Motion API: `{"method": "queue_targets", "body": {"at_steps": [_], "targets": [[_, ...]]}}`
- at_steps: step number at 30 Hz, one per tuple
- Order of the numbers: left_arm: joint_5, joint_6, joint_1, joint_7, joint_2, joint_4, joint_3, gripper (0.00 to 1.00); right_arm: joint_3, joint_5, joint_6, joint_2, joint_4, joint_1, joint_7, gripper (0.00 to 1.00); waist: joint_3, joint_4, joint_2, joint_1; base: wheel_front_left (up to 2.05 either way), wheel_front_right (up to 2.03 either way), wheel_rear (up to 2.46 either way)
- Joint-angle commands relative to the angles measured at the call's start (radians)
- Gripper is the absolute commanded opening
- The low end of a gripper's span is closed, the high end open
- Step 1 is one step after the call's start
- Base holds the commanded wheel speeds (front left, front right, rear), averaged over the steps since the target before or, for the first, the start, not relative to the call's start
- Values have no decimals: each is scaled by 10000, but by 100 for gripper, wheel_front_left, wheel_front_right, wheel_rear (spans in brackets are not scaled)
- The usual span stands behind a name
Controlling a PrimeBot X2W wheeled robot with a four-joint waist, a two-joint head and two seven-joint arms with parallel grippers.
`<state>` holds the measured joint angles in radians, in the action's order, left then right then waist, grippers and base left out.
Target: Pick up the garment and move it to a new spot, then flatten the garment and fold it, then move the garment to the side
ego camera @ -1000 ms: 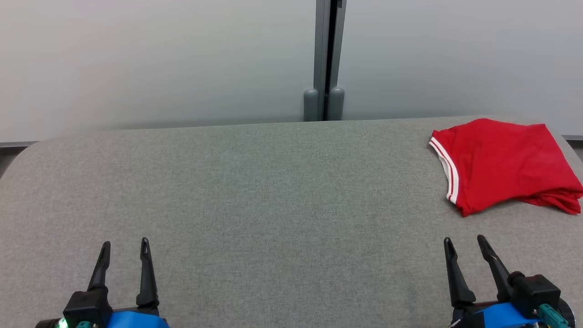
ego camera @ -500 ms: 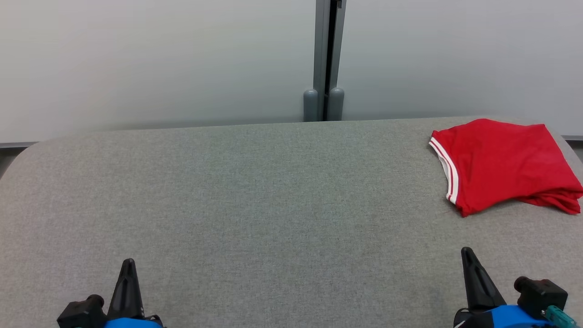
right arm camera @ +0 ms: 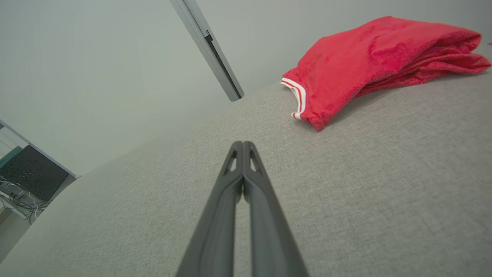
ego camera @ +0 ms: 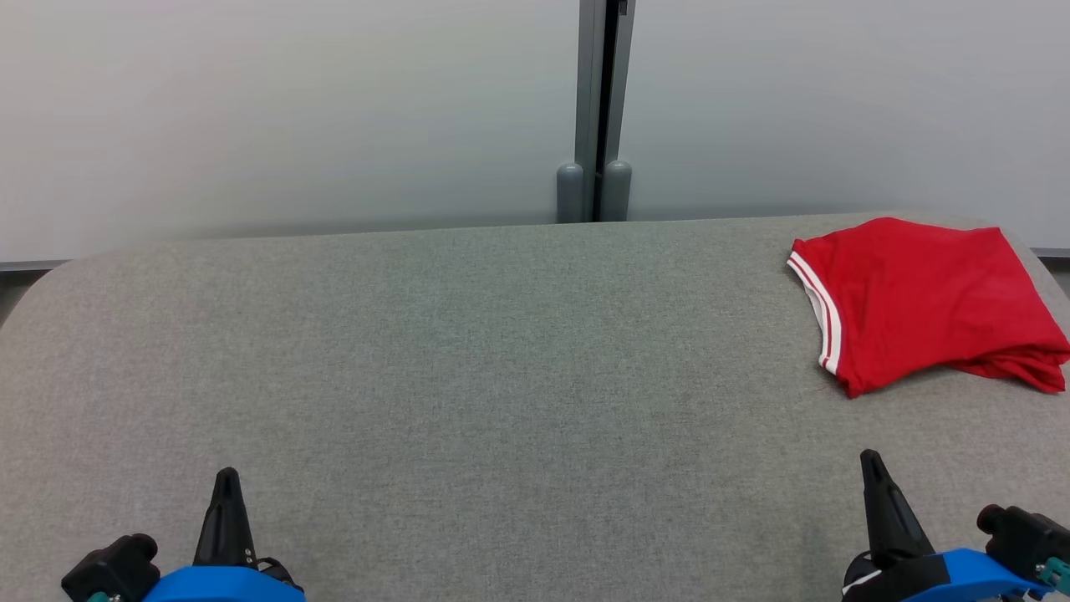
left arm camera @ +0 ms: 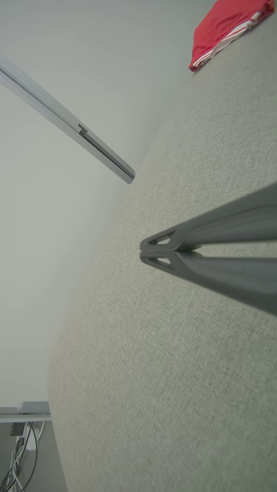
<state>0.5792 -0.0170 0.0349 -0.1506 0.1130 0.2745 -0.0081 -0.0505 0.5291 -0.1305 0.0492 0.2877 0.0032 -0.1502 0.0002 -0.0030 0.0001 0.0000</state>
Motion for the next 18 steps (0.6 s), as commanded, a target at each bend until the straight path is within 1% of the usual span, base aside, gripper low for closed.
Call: {"method": "queue_targets", "body": {"at_steps": [1,18], "targets": [[270,-39,-358,49,15,-171,110,0,-56,296,-1,29,-178,-322,54,0,0,1,-1,0,0,0,0],[2695,-312,-634,677,-132,-214,381,0,-195,2836,-1,28,-255,-546,678,0,5,6,-1,0,0,0,0]]}}
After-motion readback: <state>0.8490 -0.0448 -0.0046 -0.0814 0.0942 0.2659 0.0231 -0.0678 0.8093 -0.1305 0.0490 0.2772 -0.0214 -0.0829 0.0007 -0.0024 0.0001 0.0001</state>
